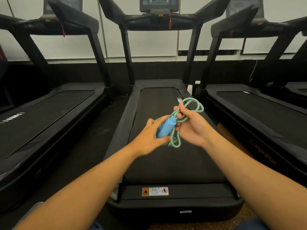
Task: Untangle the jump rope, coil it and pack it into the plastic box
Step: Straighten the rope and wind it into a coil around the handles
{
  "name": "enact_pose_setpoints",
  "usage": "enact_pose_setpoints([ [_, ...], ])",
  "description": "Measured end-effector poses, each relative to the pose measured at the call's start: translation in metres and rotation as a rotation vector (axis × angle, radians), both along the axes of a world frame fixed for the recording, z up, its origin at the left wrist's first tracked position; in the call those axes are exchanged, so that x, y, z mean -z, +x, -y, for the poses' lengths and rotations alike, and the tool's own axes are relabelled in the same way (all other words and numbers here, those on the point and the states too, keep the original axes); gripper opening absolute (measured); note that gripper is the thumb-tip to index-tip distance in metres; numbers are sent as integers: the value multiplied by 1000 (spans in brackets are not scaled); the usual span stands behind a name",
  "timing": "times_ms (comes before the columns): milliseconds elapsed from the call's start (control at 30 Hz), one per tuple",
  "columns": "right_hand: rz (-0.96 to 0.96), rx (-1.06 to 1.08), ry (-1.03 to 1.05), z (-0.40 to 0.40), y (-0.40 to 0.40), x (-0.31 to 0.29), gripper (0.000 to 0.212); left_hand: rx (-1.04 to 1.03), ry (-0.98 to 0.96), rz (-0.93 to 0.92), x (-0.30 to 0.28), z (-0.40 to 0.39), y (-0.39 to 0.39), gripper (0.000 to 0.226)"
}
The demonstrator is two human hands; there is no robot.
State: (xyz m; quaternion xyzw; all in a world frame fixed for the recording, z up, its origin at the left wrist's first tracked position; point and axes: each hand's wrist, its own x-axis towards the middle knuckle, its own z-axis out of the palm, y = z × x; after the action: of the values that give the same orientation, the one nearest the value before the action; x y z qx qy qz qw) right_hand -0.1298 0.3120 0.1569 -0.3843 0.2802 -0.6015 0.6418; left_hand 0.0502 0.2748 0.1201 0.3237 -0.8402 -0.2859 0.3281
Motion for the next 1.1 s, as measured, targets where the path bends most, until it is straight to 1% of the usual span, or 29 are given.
enact_pose_setpoints([
  [67,-18,-21,6,1,-2,3,28,-4,-3,-13,-2,0,0,63],
  [133,-70,-48,-6,1,-3,4,32,-18,-6,-68,-5,-2,-1,46],
  [200,-140,-35,-14,1,-3,4,36,-74,60,-226,-10,-3,-2,25],
  [267,-217,18,-3,1,-6,5,46,-123,192,-432,-17,-1,0,18],
  [333,-310,92,2,1,-10,7,56,-107,304,-590,-23,-1,4,15],
  [367,-359,131,-2,2,-12,9,58,-94,352,-641,-25,0,8,12],
  [433,-425,197,-10,3,-13,11,52,-77,424,-696,-27,3,14,11],
  [567,-480,257,-19,4,-15,10,43,-73,468,-717,-27,7,21,14],
  [667,-512,319,-30,4,-17,6,41,-116,470,-720,-28,8,26,11],
  [733,-498,361,-28,5,-18,5,36,-177,477,-756,-27,11,29,9],
  [800,-473,365,-26,5,-18,4,26,-239,458,-759,-27,13,32,8],
  [867,-473,347,-31,5,-18,4,20,-226,488,-766,-28,12,33,11],
  [933,-487,340,-25,5,-19,4,22,-184,529,-801,-32,10,35,15],
  [967,-487,340,-19,6,-20,4,25,-197,522,-804,-33,10,36,15],
  [1033,-472,351,2,6,-21,3,28,-271,464,-757,-35,11,40,11],
  [1100,-451,372,28,7,-22,2,27,-315,435,-696,-33,12,43,12],
])
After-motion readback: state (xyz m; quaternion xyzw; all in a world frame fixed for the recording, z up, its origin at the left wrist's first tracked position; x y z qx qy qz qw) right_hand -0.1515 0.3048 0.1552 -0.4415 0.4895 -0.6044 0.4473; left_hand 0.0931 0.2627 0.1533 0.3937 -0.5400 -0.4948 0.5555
